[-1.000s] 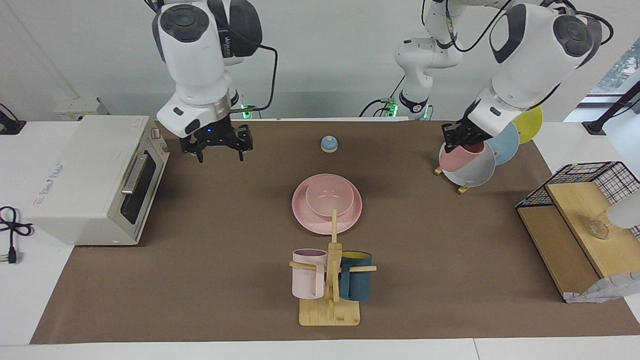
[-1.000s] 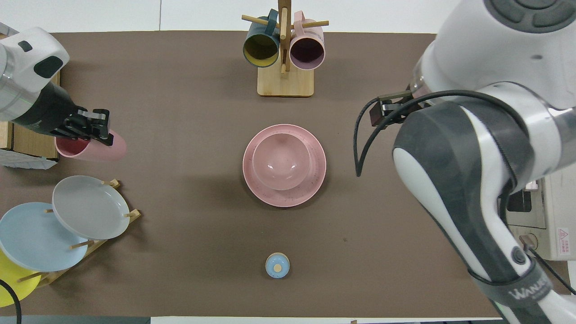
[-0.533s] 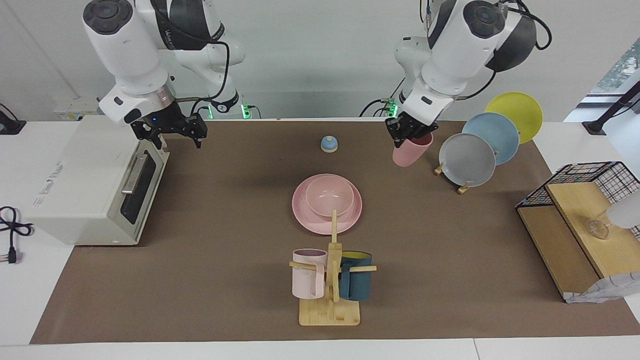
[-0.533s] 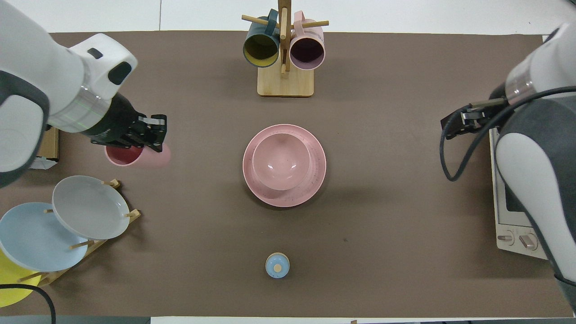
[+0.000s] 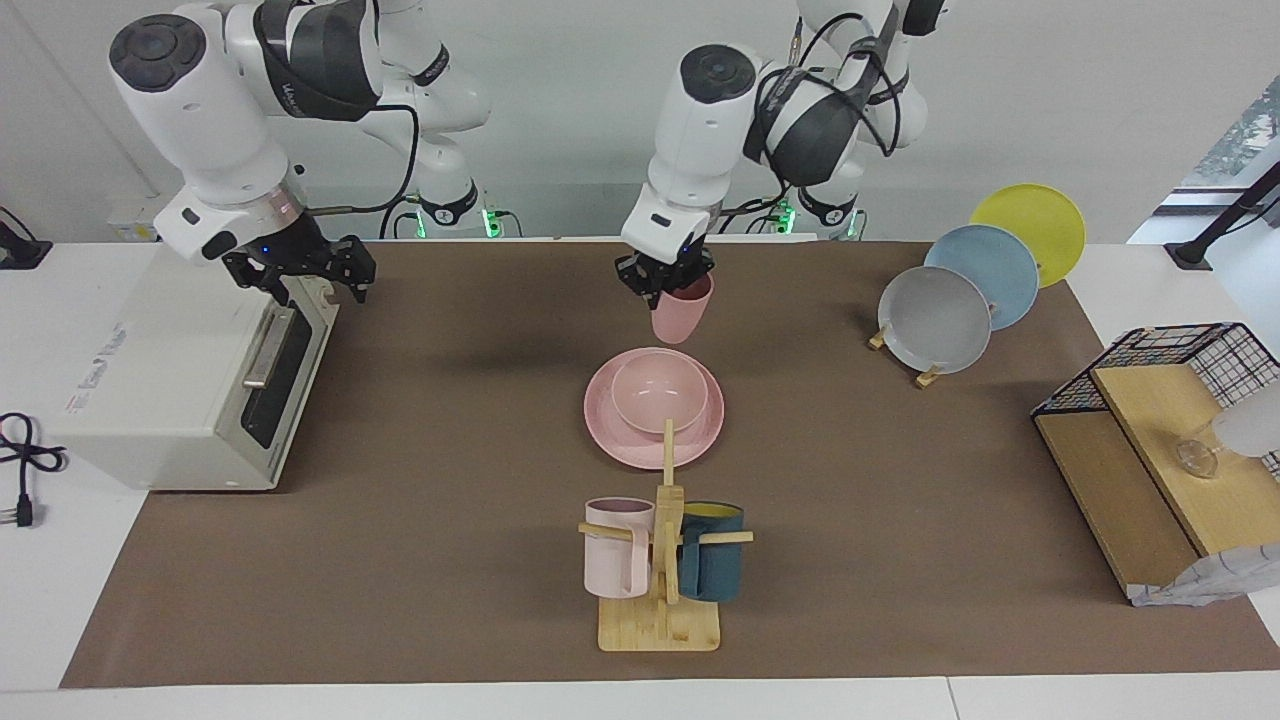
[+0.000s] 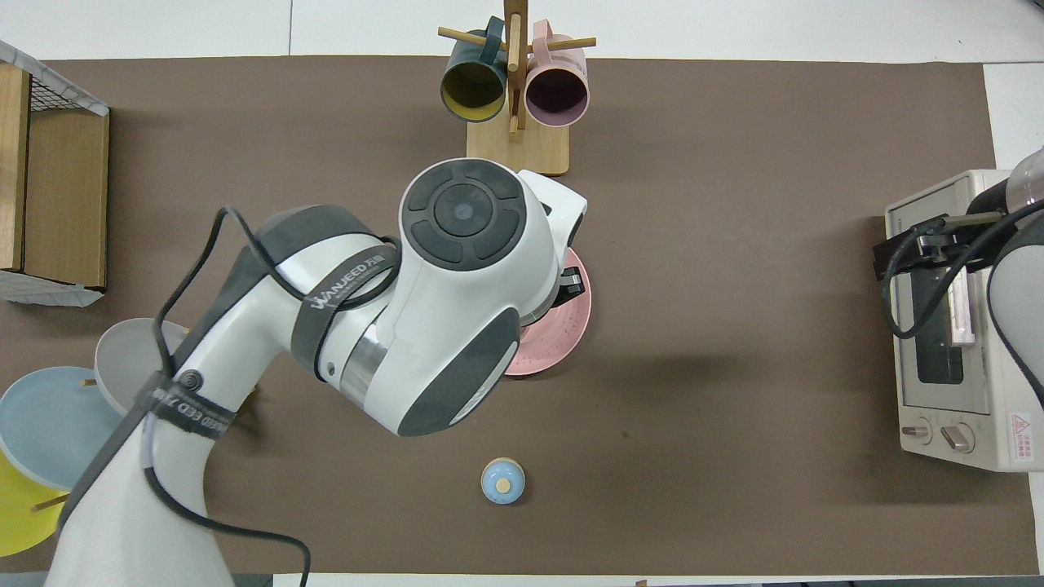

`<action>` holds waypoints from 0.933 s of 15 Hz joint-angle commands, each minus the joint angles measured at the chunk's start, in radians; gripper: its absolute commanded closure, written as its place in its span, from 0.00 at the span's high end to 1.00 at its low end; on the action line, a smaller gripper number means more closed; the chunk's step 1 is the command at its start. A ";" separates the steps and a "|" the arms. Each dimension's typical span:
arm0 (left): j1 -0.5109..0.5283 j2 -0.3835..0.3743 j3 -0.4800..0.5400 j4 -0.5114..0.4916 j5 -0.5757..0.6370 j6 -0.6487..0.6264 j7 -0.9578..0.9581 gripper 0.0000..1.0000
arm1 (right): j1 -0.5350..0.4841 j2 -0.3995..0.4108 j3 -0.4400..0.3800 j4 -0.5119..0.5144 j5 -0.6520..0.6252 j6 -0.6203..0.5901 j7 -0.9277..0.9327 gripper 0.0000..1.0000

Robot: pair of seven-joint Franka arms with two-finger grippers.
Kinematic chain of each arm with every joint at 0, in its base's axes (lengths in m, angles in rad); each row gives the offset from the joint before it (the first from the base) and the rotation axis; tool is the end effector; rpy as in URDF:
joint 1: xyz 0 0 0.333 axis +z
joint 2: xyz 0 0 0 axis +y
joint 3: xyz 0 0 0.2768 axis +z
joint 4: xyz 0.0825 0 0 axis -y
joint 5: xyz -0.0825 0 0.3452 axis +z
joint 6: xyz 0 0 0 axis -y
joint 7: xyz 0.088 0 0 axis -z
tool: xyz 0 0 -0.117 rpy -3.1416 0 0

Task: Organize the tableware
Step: 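Carry the pink cup with the left gripper into the pink bowl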

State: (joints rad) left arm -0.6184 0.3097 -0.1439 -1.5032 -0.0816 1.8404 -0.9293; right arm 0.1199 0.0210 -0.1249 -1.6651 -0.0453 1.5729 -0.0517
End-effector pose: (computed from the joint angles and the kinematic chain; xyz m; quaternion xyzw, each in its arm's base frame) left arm 0.4418 -0.4188 0.4566 0.9933 0.0971 -0.0358 0.0520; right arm 0.5149 -0.0073 0.5243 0.9978 0.0246 -0.0571 0.0223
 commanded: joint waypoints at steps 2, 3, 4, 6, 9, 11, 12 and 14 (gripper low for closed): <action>-0.037 0.072 0.017 -0.002 0.069 0.068 -0.075 0.00 | -0.009 -0.030 -0.002 -0.035 0.021 0.022 -0.016 1.00; -0.037 0.081 0.017 -0.002 0.071 0.069 -0.075 0.00 | -0.014 -0.029 -0.002 -0.030 0.021 0.024 -0.017 1.00; -0.037 0.092 0.020 -0.002 0.072 0.072 -0.075 0.00 | -0.014 -0.027 -0.002 -0.031 0.021 0.035 -0.022 1.00; -0.037 0.127 0.021 0.001 0.075 0.086 -0.077 0.00 | -0.037 -0.026 0.008 -0.025 0.010 0.019 -0.027 1.00; -0.037 0.141 0.021 -0.005 0.095 0.106 -0.075 0.00 | -0.075 -0.024 0.025 -0.027 0.010 0.021 -0.030 1.00; -0.035 0.155 0.021 -0.008 0.097 0.120 -0.075 0.00 | -0.082 -0.026 0.025 -0.027 0.010 0.021 -0.030 1.00; -0.035 0.157 0.021 -0.008 0.098 0.131 -0.075 0.00 | -0.083 -0.026 0.025 -0.027 0.010 0.019 -0.037 1.00; -0.032 0.160 0.021 -0.020 0.102 0.141 -0.075 0.00 | -0.101 -0.026 0.031 -0.025 0.010 0.019 -0.069 1.00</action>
State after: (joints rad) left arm -0.6370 0.4688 -0.1369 -1.5054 -0.0110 1.9517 -0.9849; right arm 0.0557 0.0193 -0.1173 -1.6657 -0.0453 1.5799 -0.0723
